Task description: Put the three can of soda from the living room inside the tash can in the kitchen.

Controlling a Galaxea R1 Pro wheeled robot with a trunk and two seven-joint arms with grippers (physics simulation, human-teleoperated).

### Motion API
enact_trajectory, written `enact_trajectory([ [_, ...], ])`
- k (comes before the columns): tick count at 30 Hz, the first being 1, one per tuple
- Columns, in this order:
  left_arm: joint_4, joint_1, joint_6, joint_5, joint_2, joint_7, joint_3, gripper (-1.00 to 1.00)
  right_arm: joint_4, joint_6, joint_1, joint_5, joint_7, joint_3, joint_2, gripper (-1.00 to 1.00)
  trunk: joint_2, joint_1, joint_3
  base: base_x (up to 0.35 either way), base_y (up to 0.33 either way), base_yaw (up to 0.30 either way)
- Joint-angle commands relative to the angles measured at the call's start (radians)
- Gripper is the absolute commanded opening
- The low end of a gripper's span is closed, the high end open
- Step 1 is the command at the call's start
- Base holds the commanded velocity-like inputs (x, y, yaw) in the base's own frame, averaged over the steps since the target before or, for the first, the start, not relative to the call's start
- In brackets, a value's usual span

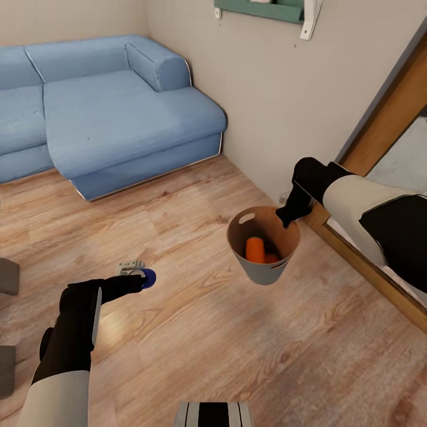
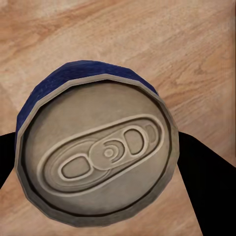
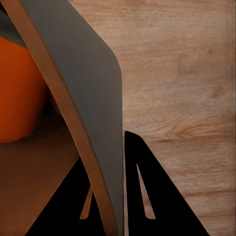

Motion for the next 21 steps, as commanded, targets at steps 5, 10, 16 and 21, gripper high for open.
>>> enact_trajectory([
  [5, 0.002, 0.000, 0.000, -0.002, 0.001, 0.000, 0.000, -1.00, 0.005, 0.004, 0.000, -0.008, 0.003, 0.012, -0.002, -1.00, 0.035, -0.019, 0.024, 0.000, 0.000, 0.000],
  [10, 0.002, 0.000, 0.000, -0.002, 0.001, 0.000, -0.001, -1.00, 0.001, 0.004, 0.023, -0.009, 0.003, 0.016, -0.043, -1.00, 0.070, -0.038, 0.048, 0.000, 0.000, 0.000],
  [16, 0.005, 0.000, -0.003, -0.006, -0.001, 0.000, -0.001, -1.00, 0.006, -0.067, 0.035, -0.010, 0.009, 0.016, -0.076, -1.00, 0.112, -0.061, 0.077, 0.000, 0.000, 0.000],
  [21, 0.005, 0.001, -0.006, -0.006, -0.002, 0.001, -0.002, -1.00, 0.007, -0.079, 0.038, -0.011, 0.010, 0.017, -0.079, -1.00, 0.147, -0.081, 0.097, 0.000, 0.000, 0.000],
])
